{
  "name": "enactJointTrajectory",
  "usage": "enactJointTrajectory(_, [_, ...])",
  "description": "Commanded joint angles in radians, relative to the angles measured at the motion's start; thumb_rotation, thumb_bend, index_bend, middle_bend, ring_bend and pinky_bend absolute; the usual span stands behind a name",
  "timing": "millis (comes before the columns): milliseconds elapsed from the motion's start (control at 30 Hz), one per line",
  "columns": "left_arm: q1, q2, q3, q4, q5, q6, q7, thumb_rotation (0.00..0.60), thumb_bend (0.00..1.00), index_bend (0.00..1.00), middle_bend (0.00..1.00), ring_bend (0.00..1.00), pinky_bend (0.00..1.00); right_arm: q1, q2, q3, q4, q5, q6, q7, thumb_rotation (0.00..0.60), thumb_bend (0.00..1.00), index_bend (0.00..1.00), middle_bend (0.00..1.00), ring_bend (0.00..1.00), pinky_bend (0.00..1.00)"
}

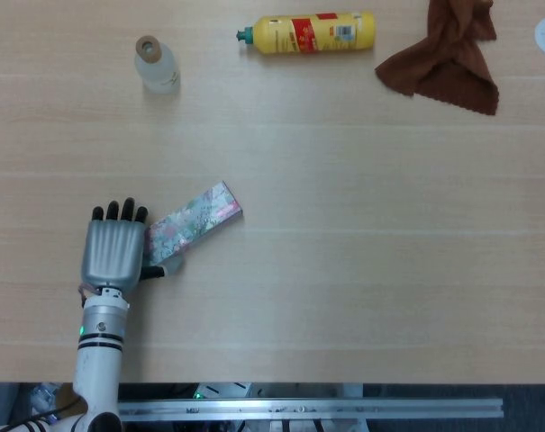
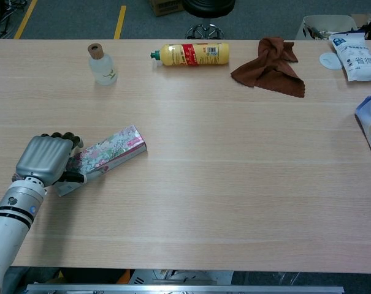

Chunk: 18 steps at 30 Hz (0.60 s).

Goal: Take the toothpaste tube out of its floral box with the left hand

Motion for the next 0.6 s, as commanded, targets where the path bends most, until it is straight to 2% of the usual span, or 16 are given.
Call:
enactJointTrajectory(33, [-0.003, -0.006, -0.004, 0.016, 0.0, -0.001, -0.005, 0.222, 0.09, 0.26, 0.22, 0.24, 0.32, 0.0, -0.001, 0.0, 0.002, 0.001, -0.002, 0.001, 0.6, 0.41, 0.46, 0.37, 0.28, 0.36])
enactJointTrajectory(133, [-0.003, -0.01, -0.005, 0.023, 0.003, 0.0, -0.014, 0.245, 0.09, 0.26, 0.22, 0.26, 0.34, 0.0, -0.001, -0.001, 0.004, 0.003, -0.005, 0.003, 0.6, 0.41, 0.46, 0.37, 0.27, 0.36])
enactJointTrajectory(300, [-0.002, -0.012, -0.005, 0.027, 0.01, 0.004, -0.029, 0.324, 0.09, 0.27, 0.27, 0.3, 0.38, -0.001, -0.003, -0.001, 0.007, 0.003, -0.006, 0.006, 0.6, 0.41, 0.46, 0.37, 0.27, 0.36])
enactJointTrajectory(600, [-0.002, -0.011, -0.003, 0.027, 0.028, 0.007, -0.054, 0.359, 0.09, 0.3, 0.31, 0.34, 0.41, 0.0, -0.008, -0.002, 0.014, 0.006, -0.012, 0.012, 0.6, 0.41, 0.46, 0.37, 0.27, 0.36])
